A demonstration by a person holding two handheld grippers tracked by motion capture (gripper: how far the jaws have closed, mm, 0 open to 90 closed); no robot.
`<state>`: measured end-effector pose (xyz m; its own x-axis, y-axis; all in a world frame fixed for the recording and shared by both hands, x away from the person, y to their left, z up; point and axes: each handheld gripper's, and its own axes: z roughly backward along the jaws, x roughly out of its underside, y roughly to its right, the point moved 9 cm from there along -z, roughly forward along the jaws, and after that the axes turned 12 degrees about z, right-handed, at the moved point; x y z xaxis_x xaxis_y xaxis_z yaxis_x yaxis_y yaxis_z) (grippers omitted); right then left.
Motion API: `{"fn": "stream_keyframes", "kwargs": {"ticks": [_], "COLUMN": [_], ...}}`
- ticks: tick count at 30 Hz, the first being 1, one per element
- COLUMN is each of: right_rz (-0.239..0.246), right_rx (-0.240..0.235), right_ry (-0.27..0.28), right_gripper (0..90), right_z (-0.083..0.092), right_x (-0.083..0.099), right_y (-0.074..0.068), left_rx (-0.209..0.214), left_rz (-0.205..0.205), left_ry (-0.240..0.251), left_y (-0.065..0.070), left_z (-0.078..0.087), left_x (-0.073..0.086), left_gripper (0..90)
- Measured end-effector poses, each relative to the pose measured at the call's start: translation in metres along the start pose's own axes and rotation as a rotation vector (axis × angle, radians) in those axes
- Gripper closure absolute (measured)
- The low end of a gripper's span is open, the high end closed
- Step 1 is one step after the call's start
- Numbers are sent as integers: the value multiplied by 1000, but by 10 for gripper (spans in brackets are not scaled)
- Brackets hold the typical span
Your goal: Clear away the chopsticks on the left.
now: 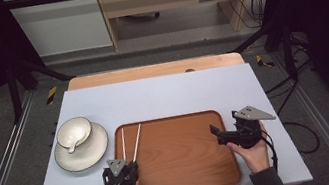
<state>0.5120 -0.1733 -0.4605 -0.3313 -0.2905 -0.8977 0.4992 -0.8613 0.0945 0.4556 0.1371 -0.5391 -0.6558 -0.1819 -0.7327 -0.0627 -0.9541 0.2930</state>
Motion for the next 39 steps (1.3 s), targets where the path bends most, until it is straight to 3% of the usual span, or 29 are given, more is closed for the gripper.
{"fn": "stream_keyframes", "kwargs": {"ticks": [21,25,31,34,39], "right_rz": [-1,-2,-11,-9,-12], "right_rx": [-1,-2,2,3,4], "right_ry": [2,2,11,10,15], "right_gripper": [65,65,65,65,65], "right_z": [0,1,2,3,4], "right_x": [-1,-1,-2,-2,-3], "right_y": [-1,0,1,2,2], "left_rx": [5,33,113,174,198], "left_rz": [-13,-28,-45,-77,-144], "left_ry": [-15,-12,24,46,77], "left_y": [4,6,11,14,9], "left_z": [0,3,14,23,34], "left_x": [0,-2,-17,-29,-51], "left_gripper": [813,779,702,657,587]}}
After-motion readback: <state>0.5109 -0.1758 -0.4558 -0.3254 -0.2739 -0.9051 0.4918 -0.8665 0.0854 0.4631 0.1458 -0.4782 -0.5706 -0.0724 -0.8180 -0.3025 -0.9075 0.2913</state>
